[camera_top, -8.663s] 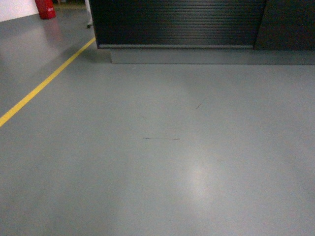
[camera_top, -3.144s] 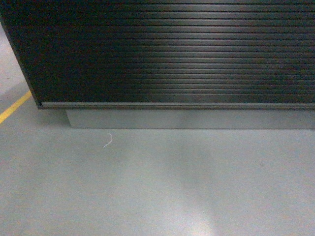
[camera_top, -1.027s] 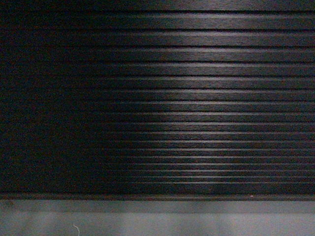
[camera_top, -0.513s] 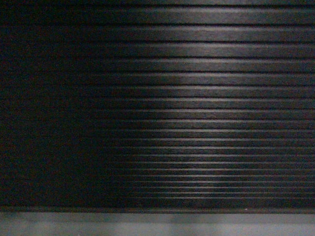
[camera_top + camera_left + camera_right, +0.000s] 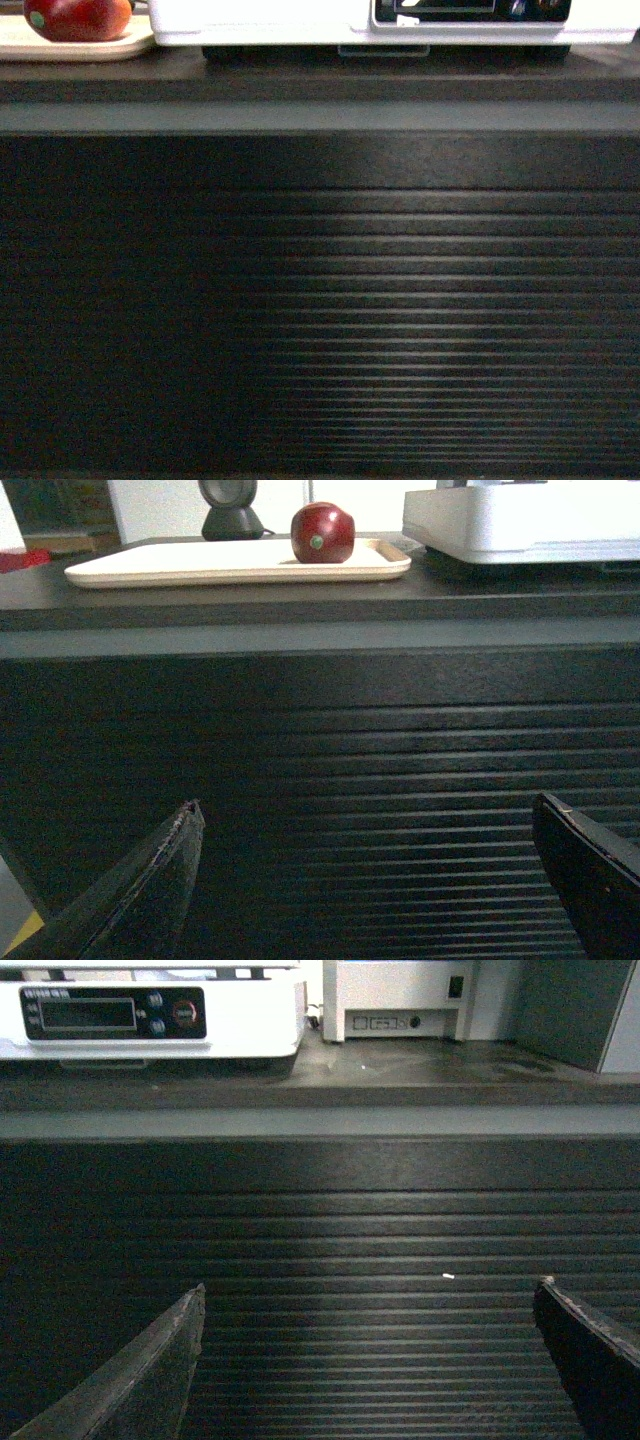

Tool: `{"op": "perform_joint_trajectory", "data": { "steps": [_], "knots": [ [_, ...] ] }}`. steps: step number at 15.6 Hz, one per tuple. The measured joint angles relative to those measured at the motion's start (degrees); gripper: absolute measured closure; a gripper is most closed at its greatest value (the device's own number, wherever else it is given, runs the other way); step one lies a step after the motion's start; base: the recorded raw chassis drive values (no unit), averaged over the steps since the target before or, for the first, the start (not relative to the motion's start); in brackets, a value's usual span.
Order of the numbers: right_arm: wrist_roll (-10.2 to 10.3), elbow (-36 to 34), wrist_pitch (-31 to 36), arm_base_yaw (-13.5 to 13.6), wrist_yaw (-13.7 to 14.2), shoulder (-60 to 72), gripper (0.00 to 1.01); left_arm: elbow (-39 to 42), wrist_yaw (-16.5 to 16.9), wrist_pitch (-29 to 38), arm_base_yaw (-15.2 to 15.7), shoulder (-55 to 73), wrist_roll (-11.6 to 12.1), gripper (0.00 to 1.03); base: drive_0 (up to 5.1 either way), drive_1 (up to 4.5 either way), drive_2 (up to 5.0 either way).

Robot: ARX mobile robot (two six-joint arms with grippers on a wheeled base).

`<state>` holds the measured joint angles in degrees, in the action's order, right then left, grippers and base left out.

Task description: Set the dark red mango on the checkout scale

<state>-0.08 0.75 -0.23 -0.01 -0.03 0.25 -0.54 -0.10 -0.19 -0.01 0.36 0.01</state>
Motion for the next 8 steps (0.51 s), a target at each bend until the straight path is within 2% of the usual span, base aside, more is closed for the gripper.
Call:
{"op": "perform_joint_trajectory", "data": {
  "steps": [8],
  "knots": [
    [0.02, 0.0, 0.07, 0.0, 0.04, 0.02, 0.03, 0.0, 0.0, 0.02, 0.0, 0.0, -0.02, 0.05, 0.0, 0.0, 0.0]
  ]
}}
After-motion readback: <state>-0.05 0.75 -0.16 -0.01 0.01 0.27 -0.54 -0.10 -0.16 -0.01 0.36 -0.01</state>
